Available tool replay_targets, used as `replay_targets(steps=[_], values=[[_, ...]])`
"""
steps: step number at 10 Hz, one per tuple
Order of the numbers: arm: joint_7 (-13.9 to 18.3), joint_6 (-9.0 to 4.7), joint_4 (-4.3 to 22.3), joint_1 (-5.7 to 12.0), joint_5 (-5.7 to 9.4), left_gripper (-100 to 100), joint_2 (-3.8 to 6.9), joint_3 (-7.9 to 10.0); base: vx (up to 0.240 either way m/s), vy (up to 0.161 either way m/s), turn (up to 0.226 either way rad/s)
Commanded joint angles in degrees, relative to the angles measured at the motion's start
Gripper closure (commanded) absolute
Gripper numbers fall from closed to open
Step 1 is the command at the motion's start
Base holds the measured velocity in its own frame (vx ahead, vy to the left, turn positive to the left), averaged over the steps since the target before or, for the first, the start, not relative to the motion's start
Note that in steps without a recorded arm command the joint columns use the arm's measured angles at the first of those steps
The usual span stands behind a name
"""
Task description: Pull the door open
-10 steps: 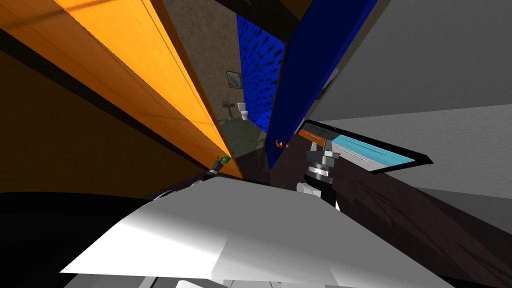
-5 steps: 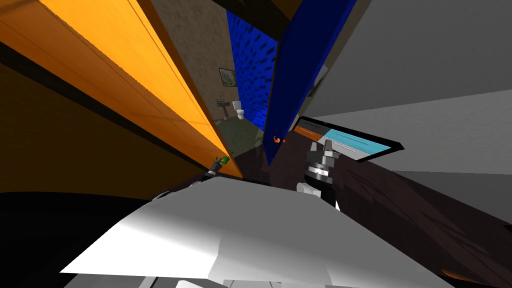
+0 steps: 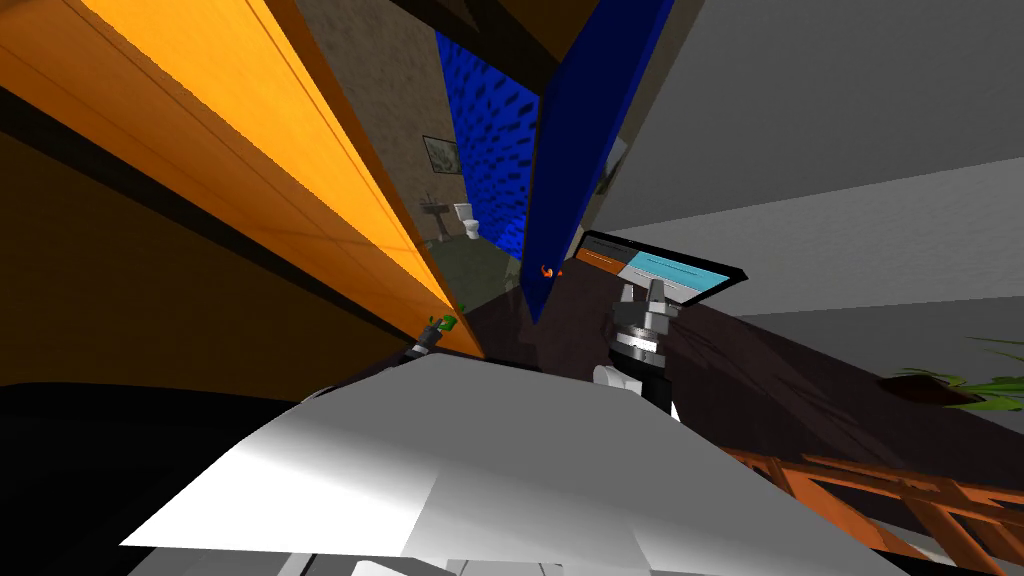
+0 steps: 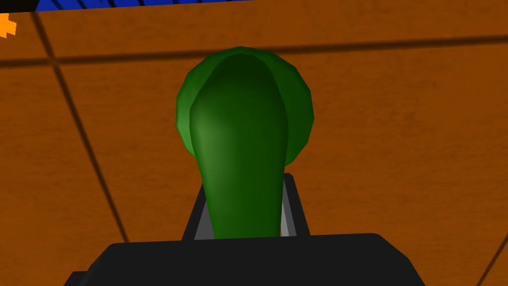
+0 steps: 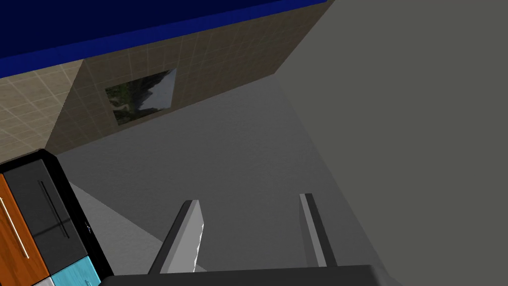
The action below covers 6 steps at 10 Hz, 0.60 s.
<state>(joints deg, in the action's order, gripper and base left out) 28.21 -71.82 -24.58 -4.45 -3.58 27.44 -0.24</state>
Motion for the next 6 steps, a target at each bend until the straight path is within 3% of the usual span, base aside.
replay_targets(steps=[1, 3, 4, 6], values=[[0.2, -1.79, 1.5, 0.18, -0.3, 100, -0.11, -0.32, -0.209, 0.08, -0.168], [0.4, -2.71, 1.9, -0.11, -0.41, 100, 0.08, -0.4, -0.197, 0.082, -0.117], [0.3, -2.07, 1.5, -0.08, -0.32, 100, 0.14, -0.28, -0.085, 0.035, -0.021], [0.4, -2.58, 1.9, -0.21, -0.51, 100, 0.14, -0.45, -0.165, 0.043, -0.155]])
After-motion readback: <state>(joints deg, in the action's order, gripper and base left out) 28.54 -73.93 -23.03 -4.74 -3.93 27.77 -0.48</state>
